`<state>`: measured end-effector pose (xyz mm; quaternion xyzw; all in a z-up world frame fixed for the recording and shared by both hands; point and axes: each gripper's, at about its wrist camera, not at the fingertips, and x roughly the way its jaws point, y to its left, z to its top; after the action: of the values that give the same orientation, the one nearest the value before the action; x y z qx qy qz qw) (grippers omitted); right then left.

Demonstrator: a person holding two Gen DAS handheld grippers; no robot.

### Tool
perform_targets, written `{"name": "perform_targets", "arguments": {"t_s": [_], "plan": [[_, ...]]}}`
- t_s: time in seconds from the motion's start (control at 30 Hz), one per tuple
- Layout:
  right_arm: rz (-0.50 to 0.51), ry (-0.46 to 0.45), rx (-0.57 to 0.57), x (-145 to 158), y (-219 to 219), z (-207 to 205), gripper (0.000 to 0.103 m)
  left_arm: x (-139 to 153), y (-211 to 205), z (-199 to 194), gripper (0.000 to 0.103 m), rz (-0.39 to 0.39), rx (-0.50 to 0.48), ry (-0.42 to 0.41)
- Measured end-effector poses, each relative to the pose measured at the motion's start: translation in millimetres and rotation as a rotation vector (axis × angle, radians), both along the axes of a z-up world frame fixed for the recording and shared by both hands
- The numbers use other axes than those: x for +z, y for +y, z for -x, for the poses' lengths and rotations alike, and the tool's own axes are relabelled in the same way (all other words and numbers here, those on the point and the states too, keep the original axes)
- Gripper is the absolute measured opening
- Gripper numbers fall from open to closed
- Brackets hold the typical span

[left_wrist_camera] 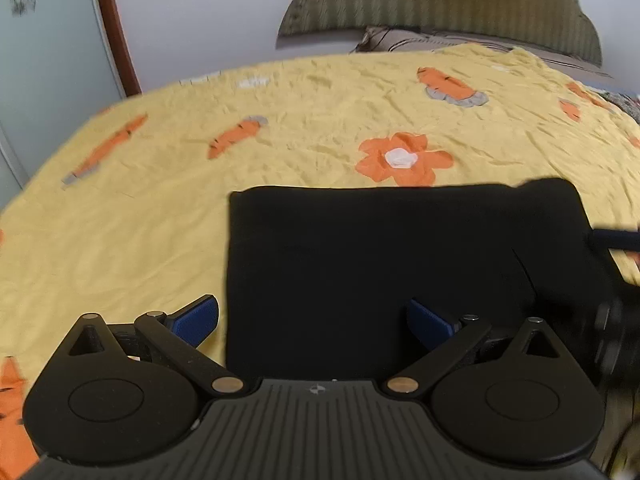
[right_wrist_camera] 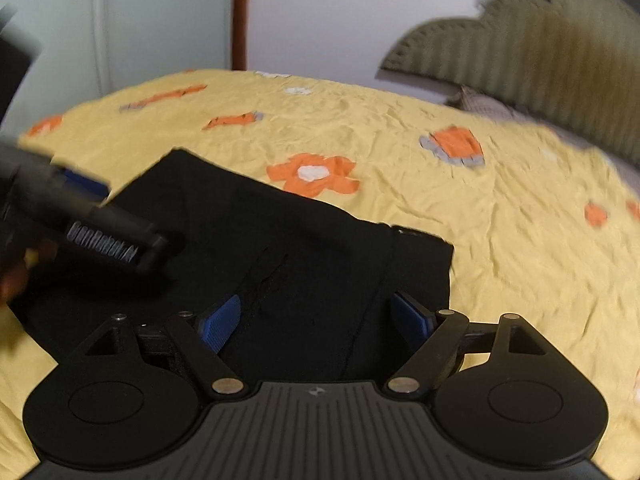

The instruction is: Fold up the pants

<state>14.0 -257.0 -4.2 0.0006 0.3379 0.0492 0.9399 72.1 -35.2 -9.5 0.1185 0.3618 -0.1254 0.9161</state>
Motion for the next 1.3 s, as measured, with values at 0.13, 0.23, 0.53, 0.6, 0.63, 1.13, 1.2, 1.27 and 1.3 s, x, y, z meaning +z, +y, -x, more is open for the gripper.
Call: {"name": "perform_targets", "arguments": {"t_s": [0.13, 0.23, 0.53, 0.6, 0.63, 1.13, 1.2, 1.27, 1.3], "plan": [[-0.233, 0.012, -0.067, -3, -47, 10, 0.083, 5, 30, 29, 0.103, 0.015, -0.061, -0.031], [-0.408, 0.059, -0.087, -15, -88, 8, 0.083, -3, 58, 24, 0.103, 0.106, -0.109, 0.06], [-0.656, 0.143, 0.079, -35, -121, -22, 0.083, -25, 71, -21, 0.1, 0.337, -0.205, 0.192], [-0.669, 0.152, 0.106, -35, -118, -27, 0.083, -25, 62, -25, 0.099, 0.317, -0.234, 0.189], [-0.685, 0.154, 0.111, -36, -119, -31, 0.083, -25, 59, -26, 0.099, 0.308, -0.243, 0.192], [-0.528, 0.025, 0.067, -8, -91, -23, 0.026, 23, 56, -11, 0.015, 0.267, -0.133, -0.016], [-0.506, -0.007, 0.09, 6, -87, -26, 0.026, 35, 56, -13, 0.015, 0.278, -0.135, -0.046], [-0.48, -0.039, 0.104, 19, -84, -31, 0.026, 46, 54, -18, 0.015, 0.267, -0.127, -0.089], [-0.474, -0.057, 0.109, 24, -84, -34, 0.026, 51, 53, -20, 0.016, 0.256, -0.122, -0.116]]}}
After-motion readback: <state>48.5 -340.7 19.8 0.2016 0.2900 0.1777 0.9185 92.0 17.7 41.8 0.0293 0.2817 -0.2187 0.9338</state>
